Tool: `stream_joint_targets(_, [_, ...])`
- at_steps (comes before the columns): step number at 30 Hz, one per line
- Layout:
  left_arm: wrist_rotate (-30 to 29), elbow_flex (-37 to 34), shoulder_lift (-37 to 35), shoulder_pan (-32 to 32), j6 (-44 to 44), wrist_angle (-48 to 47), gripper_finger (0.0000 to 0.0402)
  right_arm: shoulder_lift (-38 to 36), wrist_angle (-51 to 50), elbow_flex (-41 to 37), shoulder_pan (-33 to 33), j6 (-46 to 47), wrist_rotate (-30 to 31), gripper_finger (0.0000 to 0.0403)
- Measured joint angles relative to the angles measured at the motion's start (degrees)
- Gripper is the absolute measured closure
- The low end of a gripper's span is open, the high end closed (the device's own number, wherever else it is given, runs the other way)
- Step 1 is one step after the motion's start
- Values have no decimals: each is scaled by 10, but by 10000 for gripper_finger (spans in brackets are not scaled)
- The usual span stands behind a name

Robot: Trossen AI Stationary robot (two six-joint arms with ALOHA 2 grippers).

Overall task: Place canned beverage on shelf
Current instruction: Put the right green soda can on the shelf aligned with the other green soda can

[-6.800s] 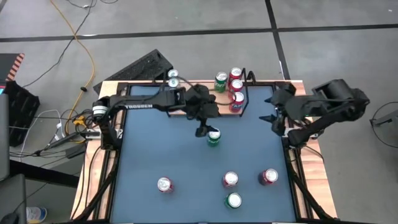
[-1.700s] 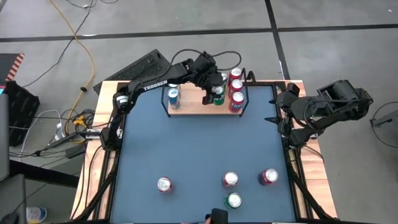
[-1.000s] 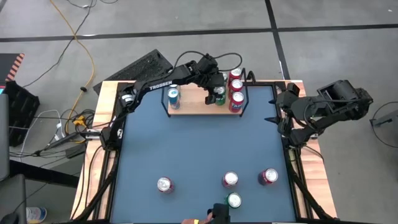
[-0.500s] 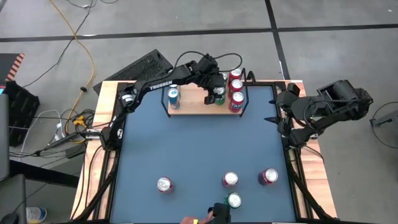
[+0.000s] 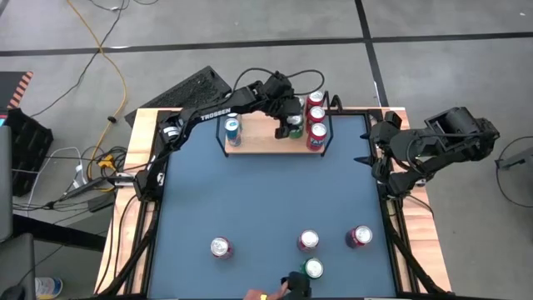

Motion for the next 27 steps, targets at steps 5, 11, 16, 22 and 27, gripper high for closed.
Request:
stream_joint_targets(5, [0, 0, 0, -1, 0, 4, 114, 0, 0, 0, 0, 0, 0, 92])
stream_joint_targets(11, [0, 0, 0, -2, 3, 5, 109, 0, 0, 0, 0, 0, 0, 92])
stream_joint_targets(16, [-8, 0, -1, -3, 5, 13, 86, 0, 0, 0, 0, 0, 0, 92])
stream_joint_targets(22, [-42, 0, -3, -9, 8, 10, 75, 0, 0, 0, 0, 0, -3, 92])
stream_joint_targets(27, [-79, 0, -4, -15, 10, 29, 74, 0, 0, 0, 0, 0, -3, 92])
